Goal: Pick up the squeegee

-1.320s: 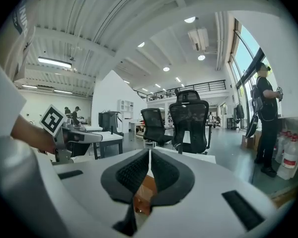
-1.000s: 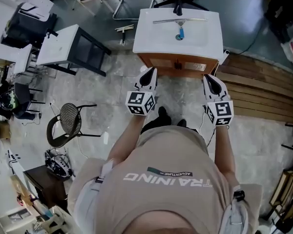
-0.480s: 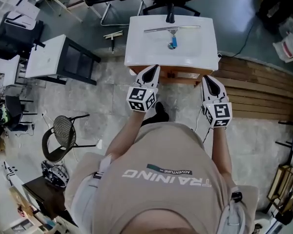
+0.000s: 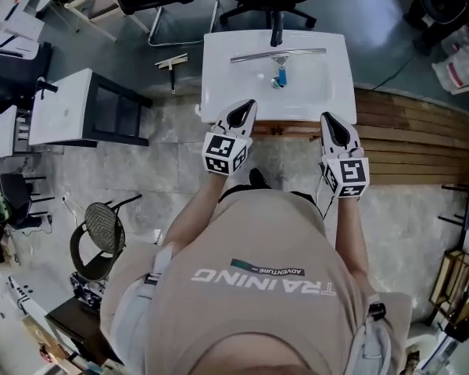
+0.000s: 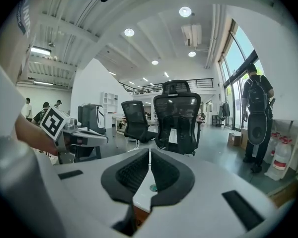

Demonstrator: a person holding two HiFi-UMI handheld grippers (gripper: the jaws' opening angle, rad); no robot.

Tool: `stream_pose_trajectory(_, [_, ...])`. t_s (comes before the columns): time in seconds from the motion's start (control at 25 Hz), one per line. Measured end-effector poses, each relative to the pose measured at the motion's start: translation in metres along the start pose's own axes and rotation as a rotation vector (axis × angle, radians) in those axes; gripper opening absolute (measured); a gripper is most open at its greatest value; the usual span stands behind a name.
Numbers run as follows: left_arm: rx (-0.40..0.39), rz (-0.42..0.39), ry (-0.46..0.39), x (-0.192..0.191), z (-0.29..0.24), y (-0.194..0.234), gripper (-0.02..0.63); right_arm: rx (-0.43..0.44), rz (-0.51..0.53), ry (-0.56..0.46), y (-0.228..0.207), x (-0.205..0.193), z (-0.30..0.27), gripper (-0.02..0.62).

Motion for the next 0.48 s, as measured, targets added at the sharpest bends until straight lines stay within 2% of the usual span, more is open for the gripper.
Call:
stream_pose_trajectory(0.2, [-0.045,0.010,0.002,-0.003,-0.012,0.017,0.012,-0.023,-0.003,0.010,0.002,-0.008,-0.030,0.037])
stream_pose_trajectory(0.48, [-0.018,0.061,0.031,-0.017,-0.030,0.039,0.012,0.014,0.007,0.028,-0.013,-0.009,-0.069,0.037])
Point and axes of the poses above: the fingertips, and each gripper's own axes: z backward along the fingers, y to its left, x out of its top, the point moved 4 cm from there along z, backward along the fingers, and after that the axes turned 12 degrees about -y, right-handed, at the moved point
